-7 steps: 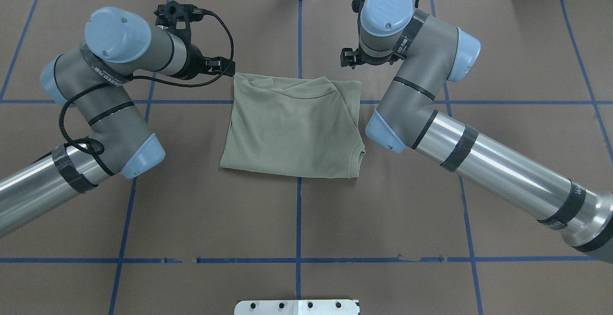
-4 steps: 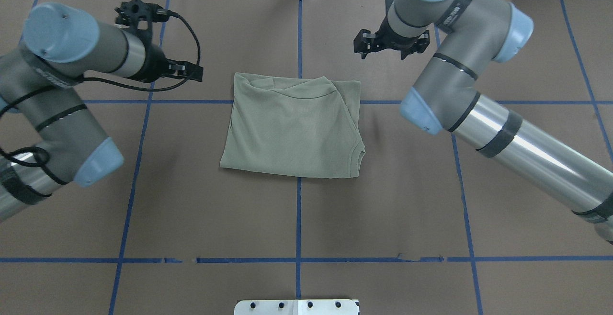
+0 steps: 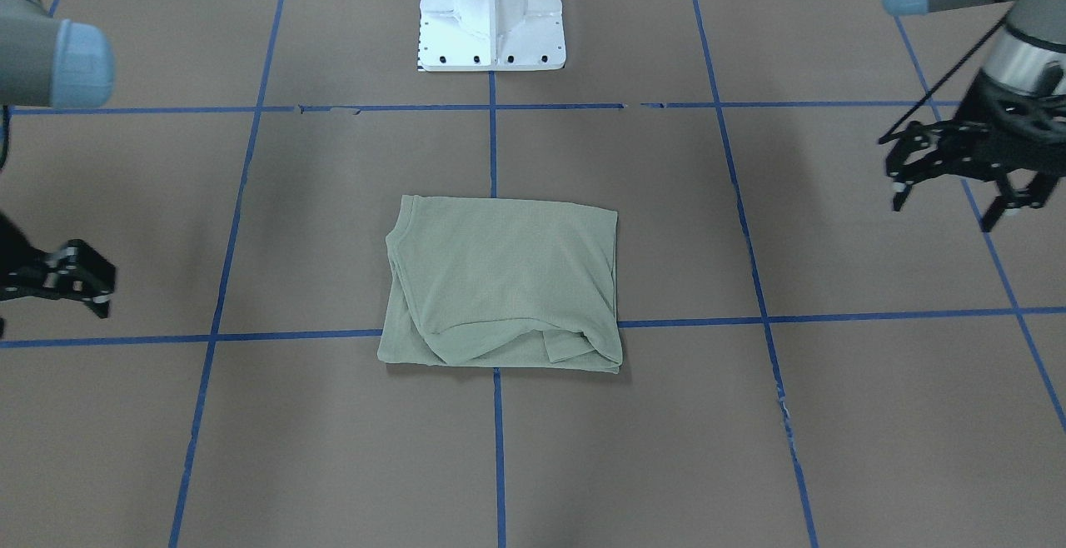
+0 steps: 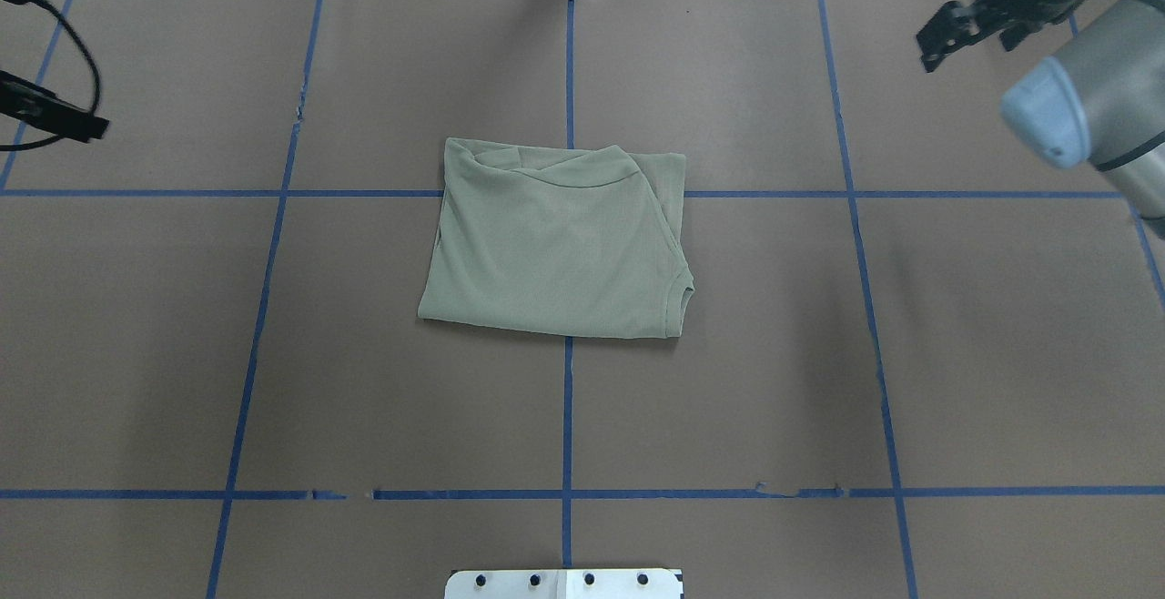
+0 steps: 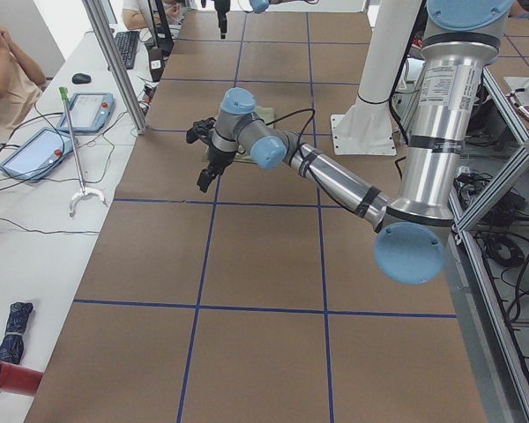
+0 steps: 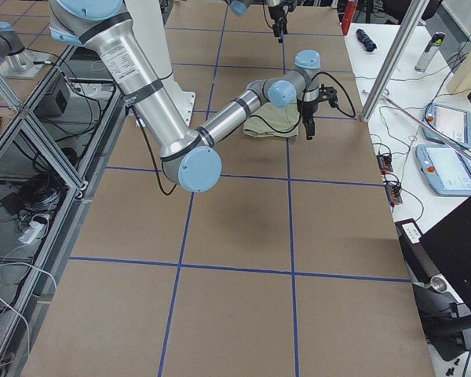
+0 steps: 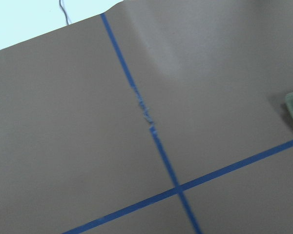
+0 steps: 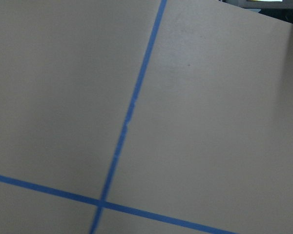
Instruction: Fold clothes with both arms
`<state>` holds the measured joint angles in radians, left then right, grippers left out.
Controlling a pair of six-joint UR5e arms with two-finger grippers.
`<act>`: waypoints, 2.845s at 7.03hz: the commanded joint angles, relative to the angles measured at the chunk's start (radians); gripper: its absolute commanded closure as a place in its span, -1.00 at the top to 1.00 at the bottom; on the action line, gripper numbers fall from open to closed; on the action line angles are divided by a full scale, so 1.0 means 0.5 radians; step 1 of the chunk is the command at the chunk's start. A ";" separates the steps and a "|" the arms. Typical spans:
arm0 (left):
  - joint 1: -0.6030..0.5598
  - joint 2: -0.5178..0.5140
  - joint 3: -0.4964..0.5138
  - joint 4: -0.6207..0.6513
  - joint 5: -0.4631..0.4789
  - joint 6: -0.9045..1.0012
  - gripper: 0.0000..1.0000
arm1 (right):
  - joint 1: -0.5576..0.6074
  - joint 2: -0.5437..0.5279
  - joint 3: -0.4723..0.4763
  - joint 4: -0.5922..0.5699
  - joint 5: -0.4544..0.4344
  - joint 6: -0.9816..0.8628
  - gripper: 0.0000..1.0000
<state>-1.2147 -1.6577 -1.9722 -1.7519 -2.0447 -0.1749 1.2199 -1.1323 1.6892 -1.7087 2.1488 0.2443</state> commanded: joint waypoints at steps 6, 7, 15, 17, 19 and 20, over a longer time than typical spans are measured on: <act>-0.755 0.299 0.385 0.552 -0.601 0.816 1.00 | 0.576 -0.843 0.064 -0.065 0.286 -0.654 1.00; -0.755 0.318 0.379 0.562 -0.671 0.713 1.00 | 0.579 -0.828 0.061 -0.065 0.365 -0.651 1.00; -0.737 0.373 0.389 0.540 -0.571 0.703 1.00 | 0.579 -0.920 0.107 -0.059 0.310 -0.657 1.00; -0.737 0.367 0.383 0.537 -0.583 0.706 1.00 | 0.579 -0.926 0.110 -0.059 0.307 -0.660 1.00; -0.737 0.367 0.382 0.534 -0.586 0.709 1.00 | 0.579 -0.951 0.113 -0.056 0.310 -0.660 1.00; -0.737 0.367 0.382 0.534 -0.586 0.709 1.00 | 0.576 -0.951 0.113 -0.056 0.310 -0.660 1.00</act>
<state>-1.5831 -1.4741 -1.7809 -1.4847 -2.3375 0.1789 1.5092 -1.6056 1.7450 -1.7370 2.3035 -0.0859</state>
